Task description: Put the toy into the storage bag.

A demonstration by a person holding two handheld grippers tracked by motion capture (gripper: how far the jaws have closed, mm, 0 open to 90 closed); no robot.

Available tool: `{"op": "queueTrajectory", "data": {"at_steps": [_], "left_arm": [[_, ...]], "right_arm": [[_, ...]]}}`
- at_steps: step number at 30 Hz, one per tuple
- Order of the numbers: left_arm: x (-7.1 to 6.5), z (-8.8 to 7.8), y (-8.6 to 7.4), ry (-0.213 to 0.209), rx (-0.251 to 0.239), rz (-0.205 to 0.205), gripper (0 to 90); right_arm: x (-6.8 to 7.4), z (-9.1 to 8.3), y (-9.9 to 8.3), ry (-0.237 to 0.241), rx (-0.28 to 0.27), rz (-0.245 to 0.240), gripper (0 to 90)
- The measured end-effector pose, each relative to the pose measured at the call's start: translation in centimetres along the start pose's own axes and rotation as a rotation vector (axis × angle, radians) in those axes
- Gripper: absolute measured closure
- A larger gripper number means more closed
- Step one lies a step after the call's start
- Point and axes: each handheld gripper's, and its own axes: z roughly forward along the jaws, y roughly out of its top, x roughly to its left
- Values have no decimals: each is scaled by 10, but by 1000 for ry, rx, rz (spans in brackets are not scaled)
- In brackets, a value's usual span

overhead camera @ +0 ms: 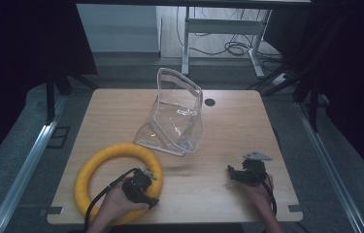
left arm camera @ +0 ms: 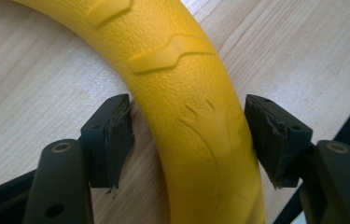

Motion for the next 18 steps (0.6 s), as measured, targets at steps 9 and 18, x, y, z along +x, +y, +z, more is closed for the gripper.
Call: {"op": "queueTrajectory", "data": {"at_steps": [9,18], "left_arm": [[-3,0,1,13,-14,-11,398],[3,-13,-2,-31,-81,-27,403]], "right_arm": [[0,0,0,0,0,0,166],[0,0,0,1,1,1,166]]}}
